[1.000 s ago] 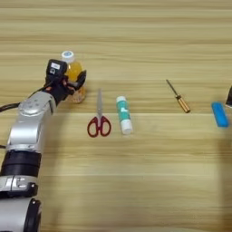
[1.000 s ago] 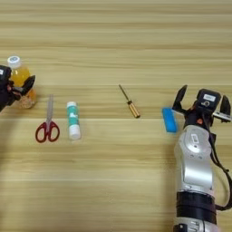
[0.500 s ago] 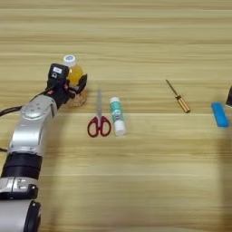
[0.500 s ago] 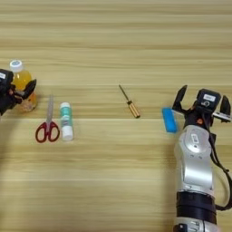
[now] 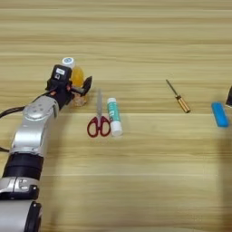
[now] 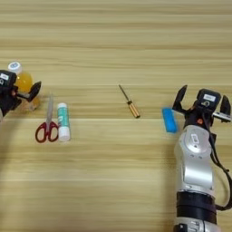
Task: Move the objects on the table
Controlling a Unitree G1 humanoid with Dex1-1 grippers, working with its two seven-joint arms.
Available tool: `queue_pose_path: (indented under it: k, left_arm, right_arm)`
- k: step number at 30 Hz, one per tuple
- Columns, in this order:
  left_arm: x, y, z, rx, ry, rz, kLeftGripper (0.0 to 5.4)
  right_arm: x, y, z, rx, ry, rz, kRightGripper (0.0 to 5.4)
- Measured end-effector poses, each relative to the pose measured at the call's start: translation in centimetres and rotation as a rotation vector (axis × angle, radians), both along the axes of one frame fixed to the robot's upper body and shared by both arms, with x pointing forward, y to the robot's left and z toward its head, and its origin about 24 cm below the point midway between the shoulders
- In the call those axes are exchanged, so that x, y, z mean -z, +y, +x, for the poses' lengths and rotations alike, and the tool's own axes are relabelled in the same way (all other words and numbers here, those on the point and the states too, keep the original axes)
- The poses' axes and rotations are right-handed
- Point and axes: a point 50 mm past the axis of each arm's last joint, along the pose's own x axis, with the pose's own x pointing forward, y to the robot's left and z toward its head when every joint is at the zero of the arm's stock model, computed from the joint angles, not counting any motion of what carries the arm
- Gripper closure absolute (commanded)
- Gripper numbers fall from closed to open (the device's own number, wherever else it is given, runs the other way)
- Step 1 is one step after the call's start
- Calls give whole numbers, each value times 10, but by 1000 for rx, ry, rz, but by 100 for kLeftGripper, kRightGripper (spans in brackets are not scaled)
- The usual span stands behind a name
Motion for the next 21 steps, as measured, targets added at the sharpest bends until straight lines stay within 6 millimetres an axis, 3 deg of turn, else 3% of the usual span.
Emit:
queue_pose_path:
  k: [5, 21]
  left_arm:
    - [0, -1, 0, 6, -5, -7, 1]
    - [-21, 3, 3, -35, -154, -135, 1]
  right_arm:
    - [0, 0, 0, 0, 0, 0, 0]
    - [0, 0, 0, -2, 2, -1, 0]
